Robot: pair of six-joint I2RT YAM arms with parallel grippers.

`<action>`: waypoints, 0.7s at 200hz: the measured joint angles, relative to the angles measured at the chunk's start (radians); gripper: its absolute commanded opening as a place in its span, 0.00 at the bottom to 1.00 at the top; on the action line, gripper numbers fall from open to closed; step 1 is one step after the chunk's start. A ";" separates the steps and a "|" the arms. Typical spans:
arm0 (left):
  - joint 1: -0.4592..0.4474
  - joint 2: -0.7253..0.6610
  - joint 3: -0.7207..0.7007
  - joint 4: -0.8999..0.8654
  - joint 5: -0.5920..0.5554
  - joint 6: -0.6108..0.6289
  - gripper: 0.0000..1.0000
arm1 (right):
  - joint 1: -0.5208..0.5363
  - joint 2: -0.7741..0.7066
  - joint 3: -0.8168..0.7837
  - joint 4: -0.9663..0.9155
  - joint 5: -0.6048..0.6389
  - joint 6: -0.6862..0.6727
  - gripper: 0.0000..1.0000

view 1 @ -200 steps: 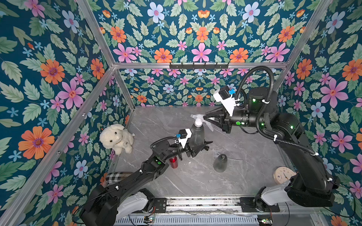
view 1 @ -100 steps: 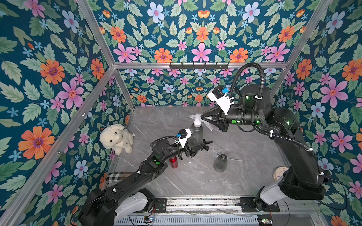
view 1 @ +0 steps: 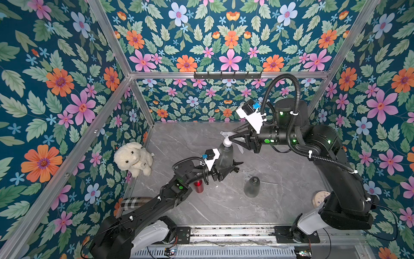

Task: Attach spray nozzles to spray bottles
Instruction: Screw the spray nozzle on the spray bottle.

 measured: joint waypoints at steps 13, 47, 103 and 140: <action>-0.001 0.002 -0.003 0.006 0.000 -0.002 0.00 | 0.000 0.000 0.001 0.000 0.002 0.001 0.47; -0.001 0.010 -0.008 0.031 0.000 -0.013 0.00 | -0.001 -0.007 0.000 0.012 0.013 0.003 0.56; -0.001 0.019 -0.008 0.048 0.000 -0.026 0.00 | -0.001 -0.040 -0.032 0.046 0.025 0.003 0.62; -0.001 0.015 -0.009 0.061 0.001 -0.026 0.00 | 0.000 -0.114 -0.098 0.109 0.071 0.003 0.63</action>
